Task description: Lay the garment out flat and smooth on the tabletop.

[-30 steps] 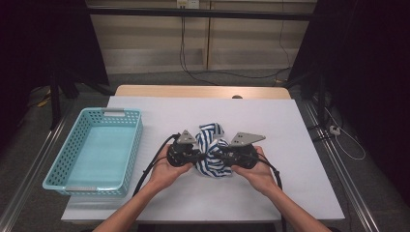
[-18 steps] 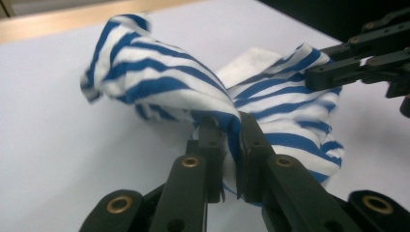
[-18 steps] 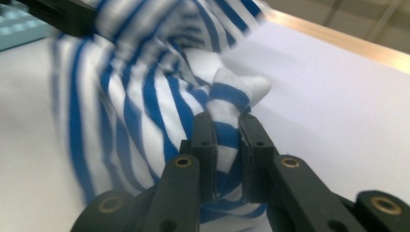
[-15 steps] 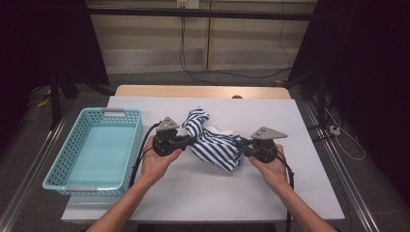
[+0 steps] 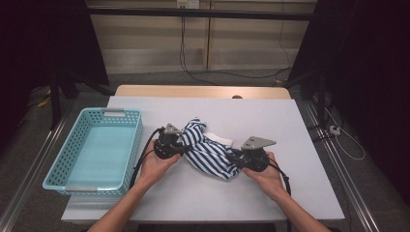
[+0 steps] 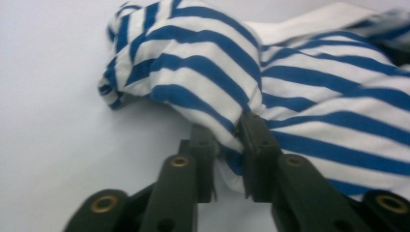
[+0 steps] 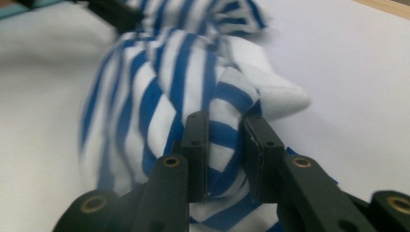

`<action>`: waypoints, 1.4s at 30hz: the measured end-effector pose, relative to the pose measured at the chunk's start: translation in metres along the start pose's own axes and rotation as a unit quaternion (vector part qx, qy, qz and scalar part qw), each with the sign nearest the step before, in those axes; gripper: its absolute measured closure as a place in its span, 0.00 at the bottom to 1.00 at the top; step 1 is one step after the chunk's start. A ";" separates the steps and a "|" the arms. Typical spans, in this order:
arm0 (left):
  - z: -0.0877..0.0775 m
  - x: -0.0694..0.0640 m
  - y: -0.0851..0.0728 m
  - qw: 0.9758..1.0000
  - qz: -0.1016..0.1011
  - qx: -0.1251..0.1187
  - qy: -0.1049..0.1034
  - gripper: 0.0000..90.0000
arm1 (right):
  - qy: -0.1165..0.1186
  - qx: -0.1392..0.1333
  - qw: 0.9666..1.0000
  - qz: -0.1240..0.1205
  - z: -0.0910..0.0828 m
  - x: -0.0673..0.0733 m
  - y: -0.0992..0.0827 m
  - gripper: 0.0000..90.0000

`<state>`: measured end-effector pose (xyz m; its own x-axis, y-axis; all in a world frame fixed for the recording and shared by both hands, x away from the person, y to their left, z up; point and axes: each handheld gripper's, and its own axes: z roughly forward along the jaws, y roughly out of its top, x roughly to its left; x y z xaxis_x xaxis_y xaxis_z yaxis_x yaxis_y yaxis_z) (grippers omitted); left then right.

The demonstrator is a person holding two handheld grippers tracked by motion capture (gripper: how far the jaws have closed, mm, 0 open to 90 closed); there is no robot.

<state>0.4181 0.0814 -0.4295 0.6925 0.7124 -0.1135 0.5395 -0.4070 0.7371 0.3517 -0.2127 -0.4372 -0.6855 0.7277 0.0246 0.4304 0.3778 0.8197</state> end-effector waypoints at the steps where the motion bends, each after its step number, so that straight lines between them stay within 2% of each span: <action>1: 0.000 0.002 0.001 1.000 -0.004 0.000 0.005 0.89 | 0.013 -0.003 1.000 -0.007 -0.001 0.004 0.001 0.79; 2: 0.001 0.003 0.001 1.000 -0.003 -0.003 0.015 0.90 | 0.027 -0.006 1.000 -0.013 -0.001 0.008 0.002 0.77; 5: 0.007 0.006 0.000 1.000 -0.012 -0.002 0.018 0.90 | 0.055 -0.008 0.998 -0.017 -0.001 0.017 0.002 0.75; 6: 0.008 0.007 -0.001 1.000 -0.004 0.009 0.020 0.90 | 0.061 -0.007 0.998 -0.018 0.000 0.018 0.001 0.75; 7: 0.010 0.008 -0.002 1.000 -0.009 -0.002 0.006 0.88 | 0.063 -0.004 0.998 -0.020 0.002 0.020 0.000 0.75; 8: 0.011 0.006 -0.002 1.000 -0.011 -0.001 0.019 0.86 | 0.067 0.000 0.998 -0.020 0.004 0.021 -0.001 0.75; 9: 0.010 0.005 -0.002 1.000 -0.013 -0.004 0.018 0.83 | 0.074 0.007 0.997 -0.021 0.005 0.021 -0.002 0.74; 11: 0.007 0.003 -0.001 0.999 -0.017 -0.013 0.026 0.71 | 0.082 0.011 0.996 -0.020 0.008 0.022 -0.005 0.74; 12: 0.002 0.003 0.001 1.000 -0.007 -0.003 0.017 0.66 | 0.083 0.011 0.996 -0.019 0.008 0.022 -0.005 0.74; 14: -0.003 -0.007 0.004 0.999 -0.008 -0.031 0.010 0.61 | 0.081 0.011 0.996 -0.021 0.008 0.021 -0.005 0.73; 15: -0.007 -0.010 0.005 0.999 0.009 -0.035 0.011 0.57 | 0.083 0.010 0.996 -0.017 0.007 0.020 -0.005 0.72; 17: -0.012 -0.017 0.009 0.999 0.023 -0.045 0.006 0.51 | 0.073 0.005 0.997 -0.019 0.005 0.018 -0.003 0.67; 18: -0.011 -0.023 0.011 0.998 0.005 -0.063 -0.001 0.48 | 0.066 0.003 0.998 -0.021 0.002 0.017 -0.002 0.63; 22: -0.012 -0.033 0.013 0.997 0.022 -0.069 -0.013 0.46 | 0.049 -0.014 0.999 -0.010 -0.008 0.011 0.004 0.42; 25: -0.011 -0.039 0.015 0.997 0.024 -0.069 -0.027 0.47 | 0.039 -0.024 0.999 -0.001 -0.017 0.005 0.004 0.38; 30: -0.007 -0.051 0.021 0.996 0.032 -0.067 -0.042 0.54 | 0.018 -0.053 0.998 0.017 -0.036 -0.007 0.005 0.37; 32: -0.005 -0.058 0.024 0.996 0.043 -0.066 -0.049 0.57 | 0.010 -0.065 0.998 0.024 -0.044 -0.012 0.004 0.44; 33: -0.003 -0.062 0.026 0.995 0.041 -0.072 -0.052 0.57 | 0.005 -0.069 0.997 0.024 -0.047 -0.014 0.003 0.48; 34: -0.001 -0.065 0.028 0.995 0.045 -0.072 -0.055 0.58 | 0.002 -0.071 0.997 0.026 -0.050 -0.017 0.002 0.51; 36: 0.001 -0.073 0.033 0.994 0.048 -0.076 -0.064 0.59 | -0.025 -0.067 0.997 0.026 -0.055 -0.022 0.001 0.54; 37: 0.002 -0.077 0.035 0.993 0.051 -0.077 -0.068 0.59 | -0.032 -0.068 0.997 0.030 -0.056 -0.025 -0.001 0.55; 42: 0.011 -0.096 0.044 0.991 0.060 -0.079 -0.092 0.59 | -0.037 -0.063 0.996 0.041 -0.054 -0.034 -0.006 0.55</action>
<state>0.3801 -0.0114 -0.3932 0.8305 0.5422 -0.1275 0.3768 -0.3782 0.8456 0.3400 -0.2706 -0.4121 -0.6038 0.7952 0.0553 0.4021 0.2440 0.8825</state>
